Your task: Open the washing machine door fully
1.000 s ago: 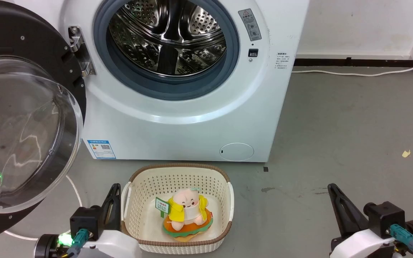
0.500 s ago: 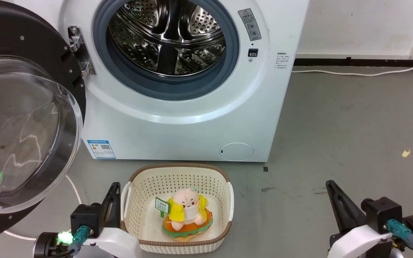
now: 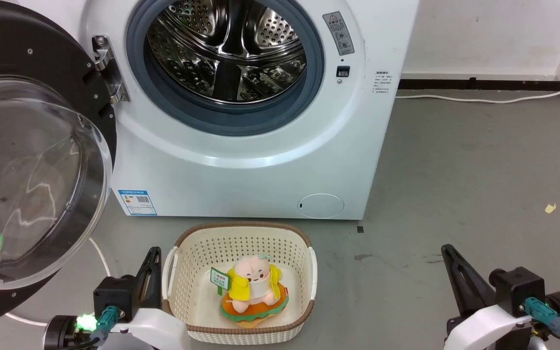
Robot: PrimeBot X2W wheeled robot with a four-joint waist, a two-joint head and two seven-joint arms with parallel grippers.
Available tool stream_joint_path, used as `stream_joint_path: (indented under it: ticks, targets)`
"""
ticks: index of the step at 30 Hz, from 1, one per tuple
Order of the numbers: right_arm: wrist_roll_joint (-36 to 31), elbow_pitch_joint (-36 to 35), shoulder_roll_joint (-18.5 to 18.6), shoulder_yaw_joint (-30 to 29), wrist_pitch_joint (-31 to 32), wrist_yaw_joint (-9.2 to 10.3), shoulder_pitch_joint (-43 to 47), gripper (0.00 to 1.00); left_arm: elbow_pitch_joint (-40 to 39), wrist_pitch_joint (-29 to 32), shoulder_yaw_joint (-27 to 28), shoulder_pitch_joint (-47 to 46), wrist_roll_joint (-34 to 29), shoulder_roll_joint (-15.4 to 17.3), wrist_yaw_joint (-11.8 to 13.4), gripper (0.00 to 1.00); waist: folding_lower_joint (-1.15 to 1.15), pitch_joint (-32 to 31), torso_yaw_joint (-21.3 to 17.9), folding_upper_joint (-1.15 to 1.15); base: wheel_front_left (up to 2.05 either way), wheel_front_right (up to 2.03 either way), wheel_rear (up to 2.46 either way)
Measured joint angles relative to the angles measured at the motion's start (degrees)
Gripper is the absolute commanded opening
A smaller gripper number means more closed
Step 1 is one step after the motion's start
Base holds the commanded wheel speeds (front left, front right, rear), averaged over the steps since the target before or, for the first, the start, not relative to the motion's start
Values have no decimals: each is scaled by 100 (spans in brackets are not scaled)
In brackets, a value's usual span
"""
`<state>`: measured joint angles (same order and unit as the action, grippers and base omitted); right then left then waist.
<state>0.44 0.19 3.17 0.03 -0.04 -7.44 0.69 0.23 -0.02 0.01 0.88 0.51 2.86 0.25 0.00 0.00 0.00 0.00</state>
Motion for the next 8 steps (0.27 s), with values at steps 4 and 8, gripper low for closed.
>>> stream_joint_path:
  ticks: [4,8]
  targets:
    - [0,0,0,-1,0,0,0,0,0,0,0,-1,0,0,0,0,0,0,0,0,0,0,0]
    - [0,0,0,1,0,0,0,0,0,0,3,-1,0,0,0,0,0,0,0,0,0,0,0]
